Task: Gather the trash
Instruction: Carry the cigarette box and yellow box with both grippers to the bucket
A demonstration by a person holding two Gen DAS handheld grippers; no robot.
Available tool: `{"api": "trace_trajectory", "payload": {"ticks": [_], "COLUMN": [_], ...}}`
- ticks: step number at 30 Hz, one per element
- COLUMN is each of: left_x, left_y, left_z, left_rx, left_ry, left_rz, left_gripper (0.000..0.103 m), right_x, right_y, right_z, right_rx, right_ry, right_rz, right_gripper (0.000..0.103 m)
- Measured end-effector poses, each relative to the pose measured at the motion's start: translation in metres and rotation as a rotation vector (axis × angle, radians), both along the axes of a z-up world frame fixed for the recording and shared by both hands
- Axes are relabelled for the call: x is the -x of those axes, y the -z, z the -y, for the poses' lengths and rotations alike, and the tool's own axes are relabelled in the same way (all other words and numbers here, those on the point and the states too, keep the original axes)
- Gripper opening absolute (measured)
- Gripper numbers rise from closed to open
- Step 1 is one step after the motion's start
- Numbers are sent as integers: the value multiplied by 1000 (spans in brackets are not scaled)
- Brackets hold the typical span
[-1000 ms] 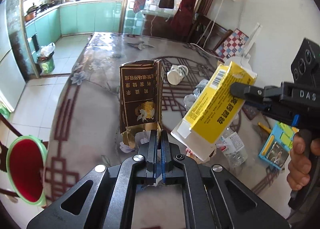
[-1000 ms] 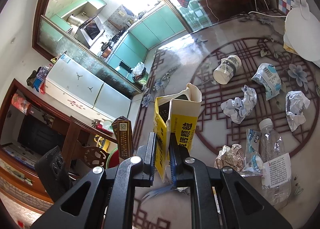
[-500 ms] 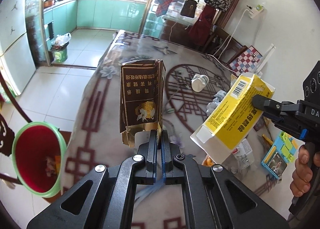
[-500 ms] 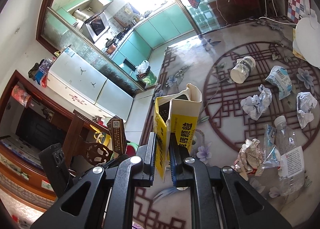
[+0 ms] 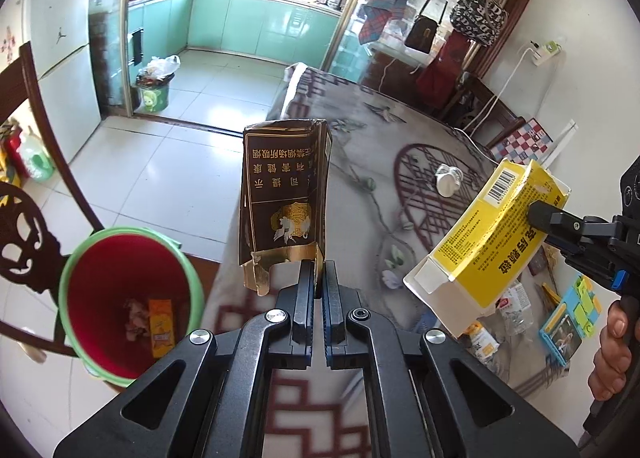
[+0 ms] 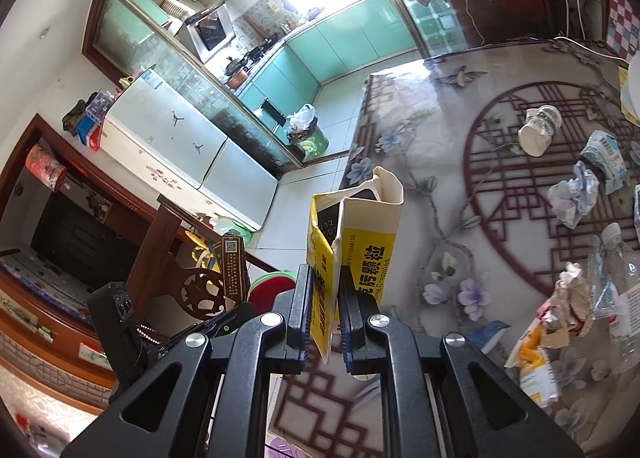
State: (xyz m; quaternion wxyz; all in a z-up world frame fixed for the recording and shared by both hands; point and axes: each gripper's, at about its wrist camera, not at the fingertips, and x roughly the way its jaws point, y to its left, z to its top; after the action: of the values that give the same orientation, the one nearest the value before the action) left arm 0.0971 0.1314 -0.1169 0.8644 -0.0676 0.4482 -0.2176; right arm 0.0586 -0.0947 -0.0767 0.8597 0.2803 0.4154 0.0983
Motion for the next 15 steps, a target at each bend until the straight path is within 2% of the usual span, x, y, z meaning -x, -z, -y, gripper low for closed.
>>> {"api": "trace_trajectory", "payload": {"ticks": [6,15], "left_x": [-7,-17], "left_y": [6,27], "left_z": [-38,-92], "left_rx": [-11,-18], "left_ry": [-38,-135], "left_rz": [-7,-59], "left_gripper": [4,4], "right_x": [-15,-48], "right_y": [8,43], "right_z": [-43,-111], "right_rx": [3,4], "right_ry": [-49,-165], "right_rz": [-10,-81], "right_gripper": [11,11]}}
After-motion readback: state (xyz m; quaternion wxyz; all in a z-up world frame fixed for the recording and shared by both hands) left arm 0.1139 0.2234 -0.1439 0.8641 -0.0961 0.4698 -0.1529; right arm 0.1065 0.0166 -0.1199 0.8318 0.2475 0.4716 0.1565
